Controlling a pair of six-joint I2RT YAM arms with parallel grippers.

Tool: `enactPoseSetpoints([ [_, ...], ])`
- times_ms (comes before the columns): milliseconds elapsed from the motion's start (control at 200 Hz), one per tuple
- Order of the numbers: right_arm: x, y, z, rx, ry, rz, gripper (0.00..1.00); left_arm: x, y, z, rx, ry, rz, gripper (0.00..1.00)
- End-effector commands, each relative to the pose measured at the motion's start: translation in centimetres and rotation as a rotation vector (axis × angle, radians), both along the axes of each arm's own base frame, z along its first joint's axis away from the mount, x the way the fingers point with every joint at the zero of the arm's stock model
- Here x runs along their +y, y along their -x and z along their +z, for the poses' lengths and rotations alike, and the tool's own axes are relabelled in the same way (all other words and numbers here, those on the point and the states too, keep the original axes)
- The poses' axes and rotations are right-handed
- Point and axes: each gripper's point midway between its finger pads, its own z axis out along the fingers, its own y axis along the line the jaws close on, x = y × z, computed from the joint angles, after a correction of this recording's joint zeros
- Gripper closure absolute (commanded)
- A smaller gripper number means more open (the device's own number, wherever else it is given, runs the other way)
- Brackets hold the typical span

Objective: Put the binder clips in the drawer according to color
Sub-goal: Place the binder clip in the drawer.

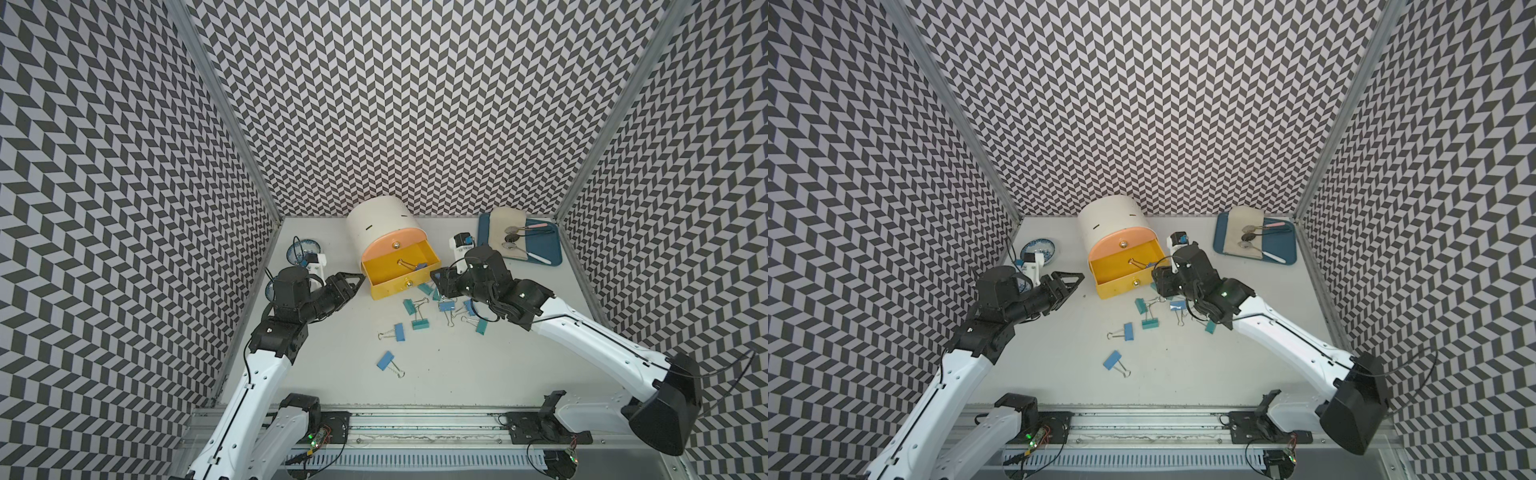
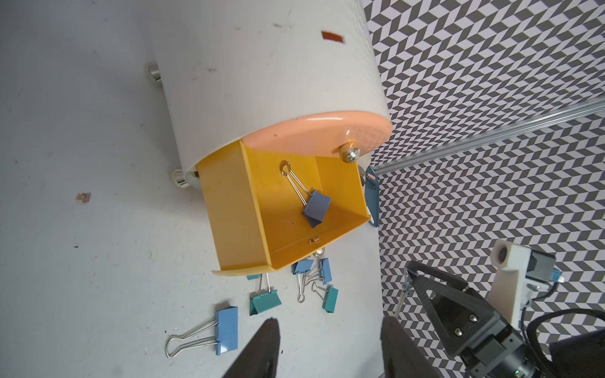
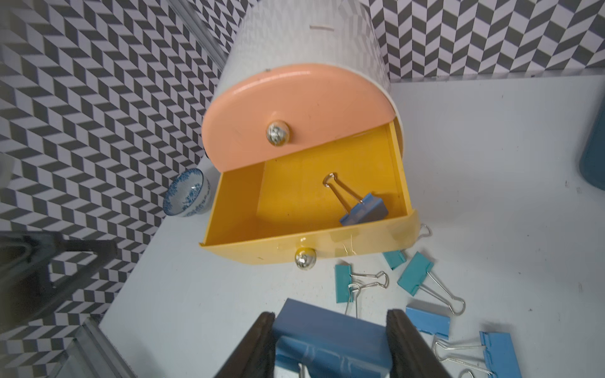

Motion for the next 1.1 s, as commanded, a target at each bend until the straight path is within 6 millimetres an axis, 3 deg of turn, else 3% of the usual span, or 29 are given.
enactPoseSetpoints([
  [0, 1.4, -1.4, 1.9, -0.025, -0.067, 0.027, 0.52, 0.0, -1.1, 2.4, -0.069, 0.012, 0.002, 0.46],
  [245, 3.9, -4.2, 4.5, -0.028, -0.183, 0.065, 0.52, -0.6, -2.3, 4.0, -0.1, 0.043, -0.014, 0.46],
  [421, 6.1, -5.0, 5.5, -0.035, -0.261, 0.141, 0.52, -0.9, -2.5, 4.1, -0.099, 0.058, -0.031, 0.46],
  [811, 10.9, -4.9, 5.5, -0.014, -0.361, 0.256, 0.51, -0.7, -2.4, 2.9, -0.078, 0.049, -0.031, 0.46],
  [1097, 12.6, -5.7, 5.5, -0.032, -0.403, 0.274, 0.5, 0.0, -2.3, 2.4, -0.067, 0.04, -0.02, 0.46],
])
